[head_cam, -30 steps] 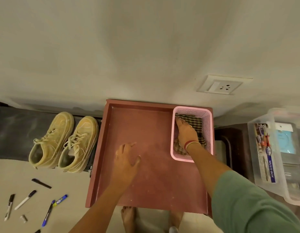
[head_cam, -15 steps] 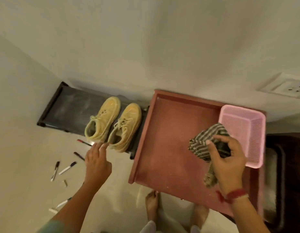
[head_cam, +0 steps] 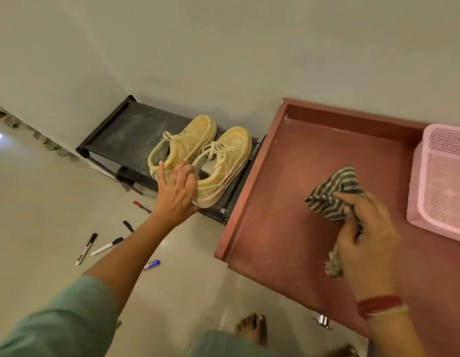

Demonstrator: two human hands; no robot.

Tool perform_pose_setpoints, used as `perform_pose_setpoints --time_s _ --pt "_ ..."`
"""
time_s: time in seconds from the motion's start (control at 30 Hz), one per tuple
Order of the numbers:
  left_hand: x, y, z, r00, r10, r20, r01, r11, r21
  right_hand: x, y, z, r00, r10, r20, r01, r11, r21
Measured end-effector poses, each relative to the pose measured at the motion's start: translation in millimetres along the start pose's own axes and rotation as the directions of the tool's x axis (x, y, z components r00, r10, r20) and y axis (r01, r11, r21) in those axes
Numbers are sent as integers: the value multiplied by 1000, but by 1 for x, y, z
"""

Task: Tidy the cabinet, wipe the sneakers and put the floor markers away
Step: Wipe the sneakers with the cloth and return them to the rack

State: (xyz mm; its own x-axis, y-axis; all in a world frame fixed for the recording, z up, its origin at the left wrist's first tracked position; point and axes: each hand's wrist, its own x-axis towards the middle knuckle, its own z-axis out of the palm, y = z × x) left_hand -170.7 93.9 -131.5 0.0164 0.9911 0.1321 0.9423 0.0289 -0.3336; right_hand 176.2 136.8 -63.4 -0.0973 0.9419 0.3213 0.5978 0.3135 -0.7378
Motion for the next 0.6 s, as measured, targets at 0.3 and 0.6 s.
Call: perform_pose_setpoints --time_s 0.3,0.6 --pt "-24 -31 -84 999 21 41 -24 997 77 -66 -13 -35 847 -504 -171 415 826 -380" --pt "-87 17 -249 914 143 -379 -305 857 -414 -119 20 -58 876 -467 122 422 619 -662"
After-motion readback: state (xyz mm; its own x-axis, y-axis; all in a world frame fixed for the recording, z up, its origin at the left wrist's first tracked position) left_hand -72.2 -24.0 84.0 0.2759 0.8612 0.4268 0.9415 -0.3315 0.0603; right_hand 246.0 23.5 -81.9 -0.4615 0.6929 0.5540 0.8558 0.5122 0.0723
